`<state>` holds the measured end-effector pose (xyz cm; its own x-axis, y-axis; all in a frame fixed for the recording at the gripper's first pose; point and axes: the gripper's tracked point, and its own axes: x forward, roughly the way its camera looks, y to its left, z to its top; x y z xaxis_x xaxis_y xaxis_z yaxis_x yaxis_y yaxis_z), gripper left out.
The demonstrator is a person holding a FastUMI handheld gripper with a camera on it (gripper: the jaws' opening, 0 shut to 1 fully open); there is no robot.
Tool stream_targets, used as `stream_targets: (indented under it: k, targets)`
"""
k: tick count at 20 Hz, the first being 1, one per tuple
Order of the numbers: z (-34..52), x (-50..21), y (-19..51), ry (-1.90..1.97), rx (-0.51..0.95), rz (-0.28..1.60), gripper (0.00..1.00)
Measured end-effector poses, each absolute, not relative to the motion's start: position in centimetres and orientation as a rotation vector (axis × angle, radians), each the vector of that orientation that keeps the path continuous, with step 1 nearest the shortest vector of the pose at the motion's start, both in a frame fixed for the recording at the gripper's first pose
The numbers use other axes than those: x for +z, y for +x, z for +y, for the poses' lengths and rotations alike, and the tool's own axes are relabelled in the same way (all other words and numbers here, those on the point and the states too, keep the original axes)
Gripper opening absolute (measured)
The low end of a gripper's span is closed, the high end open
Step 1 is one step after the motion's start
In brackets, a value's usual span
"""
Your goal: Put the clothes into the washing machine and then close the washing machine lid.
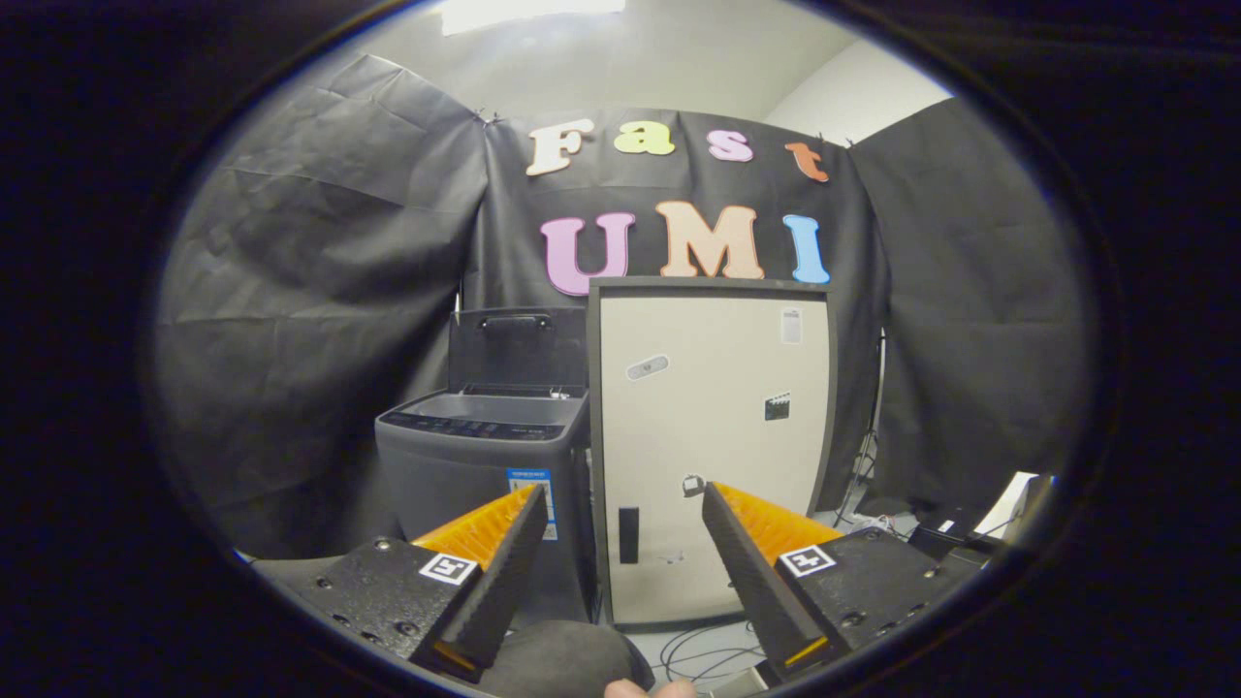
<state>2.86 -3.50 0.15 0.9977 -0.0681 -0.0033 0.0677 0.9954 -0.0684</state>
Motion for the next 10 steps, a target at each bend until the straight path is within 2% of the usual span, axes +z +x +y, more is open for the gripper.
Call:
stream_targets:
  k: [10]
  targets:
    - [-3.6, 0.23, 2.78, -0.072, -0.069, 0.005, 0.98]
